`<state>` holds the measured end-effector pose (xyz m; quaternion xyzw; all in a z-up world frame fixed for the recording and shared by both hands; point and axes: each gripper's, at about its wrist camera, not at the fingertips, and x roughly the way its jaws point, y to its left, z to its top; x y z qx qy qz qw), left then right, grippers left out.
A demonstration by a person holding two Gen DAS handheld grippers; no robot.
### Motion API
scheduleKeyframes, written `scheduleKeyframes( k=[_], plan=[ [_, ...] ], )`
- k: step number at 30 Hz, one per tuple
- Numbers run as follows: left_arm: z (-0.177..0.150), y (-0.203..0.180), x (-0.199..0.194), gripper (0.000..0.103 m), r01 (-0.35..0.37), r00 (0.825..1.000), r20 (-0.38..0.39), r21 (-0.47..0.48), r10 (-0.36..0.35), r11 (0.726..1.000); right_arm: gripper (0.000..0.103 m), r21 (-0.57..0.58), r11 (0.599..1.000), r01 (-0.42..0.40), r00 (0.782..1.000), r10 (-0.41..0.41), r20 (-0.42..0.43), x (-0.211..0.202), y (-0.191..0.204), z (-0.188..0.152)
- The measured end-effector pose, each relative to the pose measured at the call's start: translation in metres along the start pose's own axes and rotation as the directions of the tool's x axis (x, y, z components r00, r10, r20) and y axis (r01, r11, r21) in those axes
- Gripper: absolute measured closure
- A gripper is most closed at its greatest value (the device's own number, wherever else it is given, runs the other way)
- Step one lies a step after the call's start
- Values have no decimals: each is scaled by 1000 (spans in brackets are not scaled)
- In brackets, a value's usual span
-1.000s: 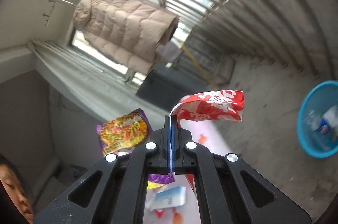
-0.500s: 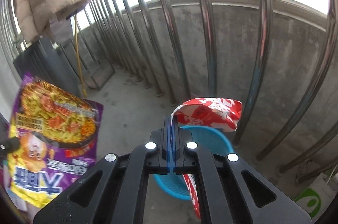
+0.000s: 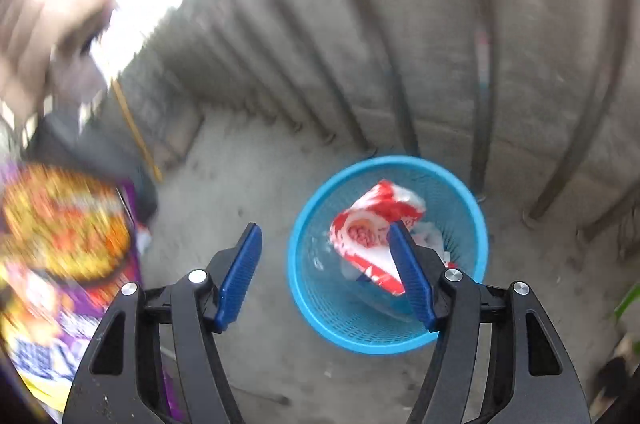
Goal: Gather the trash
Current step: 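Carry both bags to the blue wastebasket and open the right gripper, then open the left gripper over the wastebasket to drop the purple noodle bag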
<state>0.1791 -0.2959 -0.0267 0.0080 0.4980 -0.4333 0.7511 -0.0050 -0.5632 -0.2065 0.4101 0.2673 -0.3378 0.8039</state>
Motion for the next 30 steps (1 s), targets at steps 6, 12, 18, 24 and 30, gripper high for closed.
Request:
scheduleKeyframes(
  k=[6, 12, 18, 24, 30],
  plan=[
    [-1, -35, 28, 102, 29, 998, -49, 71, -26, 997, 40, 281, 960, -16, 993, -18, 119, -46, -60, 2],
    [17, -80, 80, 102, 100, 991, -94, 90, -92, 991, 40, 326, 944, -46, 992, 3, 130, -55, -80, 6],
    [17, -80, 158, 51, 7, 978, -209, 6, -5, 1000, 40, 341, 938, -64, 995, 34, 95, -48, -88, 3],
    [11, -60, 134, 51, -57, 982, -181, -9, 54, 998, 40, 333, 941, -65, 998, 57, 32, -30, -90, -4],
    [12, -45, 58, 51, -28, 997, -77, 14, 29, 1000, 46, 323, 946, -15, 998, 34, -56, -6, -100, -9]
  ],
)
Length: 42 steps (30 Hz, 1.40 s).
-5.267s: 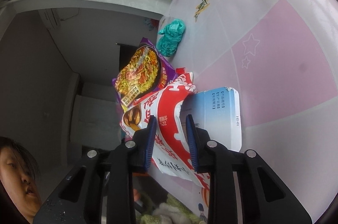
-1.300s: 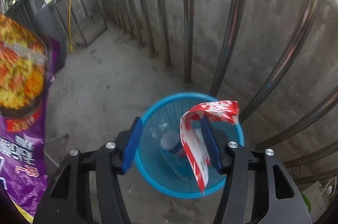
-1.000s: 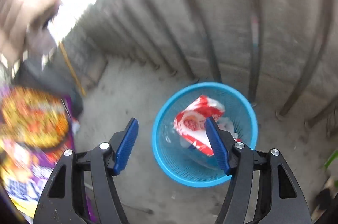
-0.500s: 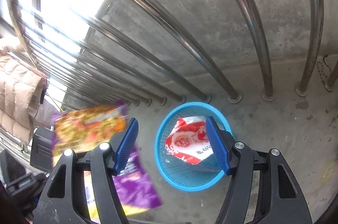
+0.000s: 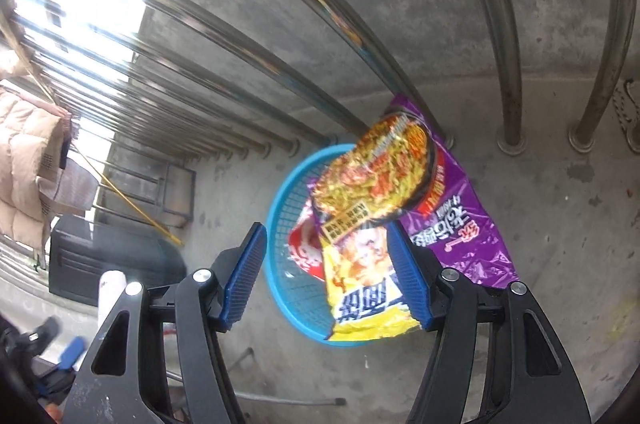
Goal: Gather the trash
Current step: 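Open the left gripper over the wastebasket to drop the purple noodle bag, then move both open grippers back from the wastebasket to the table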
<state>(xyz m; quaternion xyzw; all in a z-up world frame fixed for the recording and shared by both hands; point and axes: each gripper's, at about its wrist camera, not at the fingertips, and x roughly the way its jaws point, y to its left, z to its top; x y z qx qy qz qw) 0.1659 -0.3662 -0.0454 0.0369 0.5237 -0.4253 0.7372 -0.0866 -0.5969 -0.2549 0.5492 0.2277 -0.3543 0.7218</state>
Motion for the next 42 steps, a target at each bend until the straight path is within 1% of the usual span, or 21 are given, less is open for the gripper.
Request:
scheduleKeyframes(
  k=[1, 3, 5, 7, 8, 10, 12, 13, 15, 17, 18, 19, 21, 23, 25, 27, 29, 32, 36, 40, 42],
  plan=[
    [-3, 4, -14, 51, 3, 1000, 16, 10, -3, 1000, 48, -6, 1000, 18, 1000, -18, -21, 5, -1, 0],
    [-10, 13, -46, 49, 21, 999, 45, 34, -22, 999, 58, -23, 997, 75, 996, -76, -49, 16, -3, 1],
    [-20, 26, -81, 44, 27, 996, 81, 54, -31, 998, 66, -13, 984, 175, 984, -175, -16, 20, -10, 3],
    [-33, 40, -113, 41, 27, 992, 125, 60, -35, 998, 66, 54, 962, 269, 961, -271, 45, 18, -26, 9],
    [-41, 48, -127, 39, 25, 989, 144, 60, -33, 998, 64, 109, 952, 285, 955, -292, 55, 16, -36, 11],
    [-59, 69, -155, 39, 4, 984, 176, 49, -13, 999, 64, 176, 950, 259, 962, -270, 46, 15, -51, 15],
    [-78, 91, -178, 36, -11, 979, 204, 21, 7, 1000, 64, 111, 962, 249, 967, -254, 30, 20, -46, 17],
    [-89, 103, -188, 36, -19, 976, 215, -5, 19, 1000, 64, 68, 966, 249, 968, -249, -5, 28, -43, 17],
    [-110, 127, -204, 33, -34, 972, 232, -61, 48, 998, 66, 61, 955, 292, 955, -287, -70, 44, -47, 16],
    [-129, 148, -219, 33, -64, 966, 242, -116, 91, 991, 66, 113, 939, 324, 946, -317, -72, 47, -58, 15],
    [-137, 157, -226, 33, -74, 963, 246, -145, 109, 987, 66, 128, 939, 320, 947, -312, -76, 49, -60, 14],
    [-145, 166, -232, 33, -79, 962, 247, -175, 121, 981, 68, 123, 942, 314, 948, -303, -95, 52, -60, 14],
    [-158, 181, -242, 33, -79, 957, 254, -228, 137, 971, 82, 53, 951, 306, 945, -296, -140, 63, -49, 10],
    [-167, 189, -249, 33, -82, 951, 271, -252, 152, 964, 83, -26, 952, 303, 939, -304, -163, 72, -33, 5],
    [-173, 197, -252, 33, -88, 945, 281, -277, 168, 957, 84, -106, 930, 351, 920, -364, -144, 76, -15, 0],
    [-177, 204, -252, 33, -85, 945, 279, -297, 172, 951, 84, -149, 913, 380, 908, -399, -127, 77, -4, -5],
    [-178, 210, -251, 32, -85, 946, 274, -311, 175, 946, 85, -173, 917, 359, 914, -383, -134, 79, 7, -8],
    [-178, 211, -252, 32, -89, 944, 277, -311, 180, 946, 84, -273, 879, 390, 905, -420, -60, 73, 33, -16],
    [-177, 212, -251, 32, -90, 941, 283, -312, 183, 946, 81, -352, 829, 435, 890, -454, 31, 64, 56, -22],
    [-179, 216, -249, 32, -90, 942, 279, -319, 184, 943, 73, -400, 813, 423, 904, -409, 126, 49, 74, -30],
    [-179, 218, -249, 32, -90, 942, 278, -325, 186, 941, 72, -431, 806, 406, 913, -382, 145, 48, 85, -32]
  ],
)
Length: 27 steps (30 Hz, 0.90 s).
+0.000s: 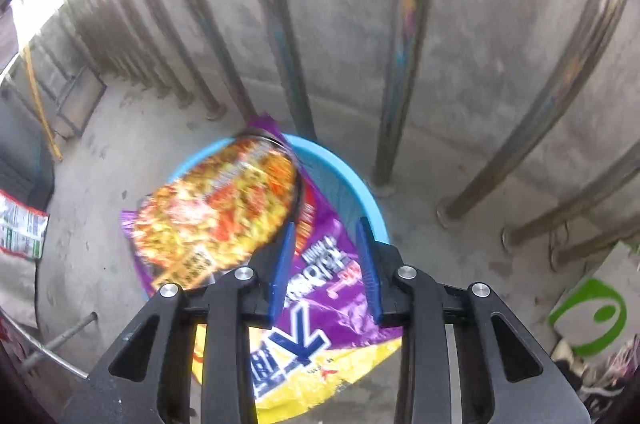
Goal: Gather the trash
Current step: 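Move both open grippers back from the wastebasket to the table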
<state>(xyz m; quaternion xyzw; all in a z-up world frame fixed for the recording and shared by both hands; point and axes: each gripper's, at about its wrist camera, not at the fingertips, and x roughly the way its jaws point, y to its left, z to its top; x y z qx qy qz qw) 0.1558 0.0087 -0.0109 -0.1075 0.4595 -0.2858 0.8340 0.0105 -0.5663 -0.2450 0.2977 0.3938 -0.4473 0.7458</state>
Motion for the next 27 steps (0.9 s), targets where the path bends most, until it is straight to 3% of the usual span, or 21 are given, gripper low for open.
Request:
scheduleKeyframes(
  k=[3, 6, 8, 12, 20, 23, 27],
  plan=[
    [0, 3, -1, 32, -6, 1000, 3, -5, 6, 1000, 72, -53, 995, -88, 995, 85, -57, 2, 17, -4],
    [0, 4, -2, 32, -13, 1000, 7, -3, 13, 1000, 73, -102, 985, -136, 969, 111, -219, 33, 36, -7],
    [0, 6, -3, 32, -20, 1000, 7, -4, 20, 1000, 80, -95, 988, -120, 942, 83, -326, 66, 42, -10],
    [0, 11, -5, 32, -42, 999, 7, -20, 43, 999, 93, -78, 996, -51, 901, 12, -433, 116, 40, -14],
    [0, 23, -11, 31, -100, 995, 9, -43, 101, 994, 98, -152, 988, 34, 856, -107, -505, 168, 57, -8],
    [-1, 27, -12, 31, -112, 994, 7, -51, 112, 992, 100, -165, 984, 74, 826, -153, -542, 185, 64, -8],
    [-2, 30, -13, 31, -114, 993, 8, -57, 115, 992, 99, -178, 979, 102, 823, -184, -537, 185, 67, -1]
  ],
)
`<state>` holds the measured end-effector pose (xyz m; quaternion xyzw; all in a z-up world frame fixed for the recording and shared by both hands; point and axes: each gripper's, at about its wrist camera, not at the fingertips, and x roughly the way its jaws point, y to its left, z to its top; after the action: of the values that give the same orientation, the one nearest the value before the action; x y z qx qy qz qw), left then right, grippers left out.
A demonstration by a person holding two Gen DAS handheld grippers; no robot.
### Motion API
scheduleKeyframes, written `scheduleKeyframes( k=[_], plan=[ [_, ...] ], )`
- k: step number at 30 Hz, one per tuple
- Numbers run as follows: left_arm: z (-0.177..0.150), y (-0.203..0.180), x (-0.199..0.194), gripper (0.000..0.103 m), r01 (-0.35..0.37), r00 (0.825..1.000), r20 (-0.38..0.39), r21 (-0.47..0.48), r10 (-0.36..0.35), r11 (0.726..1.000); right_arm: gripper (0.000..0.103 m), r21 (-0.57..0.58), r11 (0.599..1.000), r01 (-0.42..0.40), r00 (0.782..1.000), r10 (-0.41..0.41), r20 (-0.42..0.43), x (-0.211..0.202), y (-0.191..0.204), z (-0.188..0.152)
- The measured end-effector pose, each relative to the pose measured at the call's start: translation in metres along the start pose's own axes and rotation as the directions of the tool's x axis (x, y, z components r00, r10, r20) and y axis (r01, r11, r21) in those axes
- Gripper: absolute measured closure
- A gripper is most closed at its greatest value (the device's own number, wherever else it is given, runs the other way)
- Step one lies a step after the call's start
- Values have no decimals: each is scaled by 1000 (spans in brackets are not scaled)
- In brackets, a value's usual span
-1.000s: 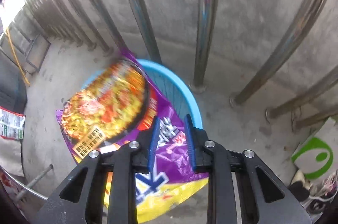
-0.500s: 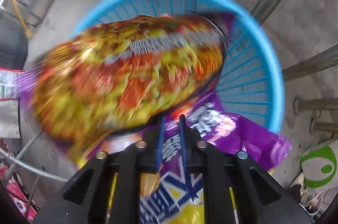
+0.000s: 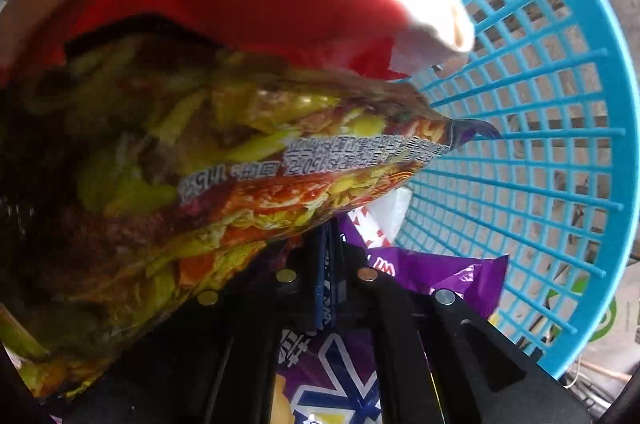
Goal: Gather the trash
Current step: 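Move both open grippers back from the wastebasket to the table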
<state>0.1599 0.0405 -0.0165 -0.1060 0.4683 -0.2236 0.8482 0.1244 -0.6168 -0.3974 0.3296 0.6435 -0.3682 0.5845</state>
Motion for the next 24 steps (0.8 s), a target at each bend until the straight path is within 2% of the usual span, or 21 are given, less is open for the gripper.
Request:
scheduleKeyframes(
  k=[1, 3, 5, 9, 12, 15, 17, 20, 22, 24],
  plan=[
    [-1, 0, -1, 31, 1, 1000, 0, -2, -1, 1000, 96, 6, 1000, -2, 1000, 2, 26, -5, 0, 3],
    [-1, 1, -2, 31, 2, 1000, 5, -5, -2, 1000, 72, 14, 1000, -26, 993, 25, 115, -24, -5, 3],
    [-1, 2, -3, 30, 4, 1000, 11, -5, -4, 1000, 65, 16, 999, -49, 980, 45, 195, -45, -14, -1],
    [-3, 5, -7, 29, 8, 1000, 22, -10, -8, 1000, 57, 38, 995, -93, 940, 75, 334, -86, -36, -12],
    [-5, 7, -12, 29, 17, 999, 33, -14, -17, 1000, 55, 92, 988, -126, 895, 73, 441, -120, -57, -24],
    [-6, 9, -20, 28, 10, 998, 56, -6, -10, 1000, 55, 124, 974, -189, 835, 93, 542, -164, -74, -54],
    [-8, 11, -26, 27, 6, 997, 75, -4, -6, 1000, 54, 115, 963, -245, 783, 126, 610, -185, -73, -76],
    [-10, 16, -35, 26, -3, 995, 97, -19, 4, 1000, 48, 29, 943, -332, 699, 225, 679, -235, -68, -106],
    [-11, 20, -43, 25, -19, 993, 119, -25, 22, 1000, 42, -59, 924, -378, 632, 304, 713, -271, -53, -133],
    [-14, 25, -51, 21, -42, 988, 149, -34, 47, 999, 32, -156, 899, -410, 572, 386, 724, -303, -36, -155]
  ],
)
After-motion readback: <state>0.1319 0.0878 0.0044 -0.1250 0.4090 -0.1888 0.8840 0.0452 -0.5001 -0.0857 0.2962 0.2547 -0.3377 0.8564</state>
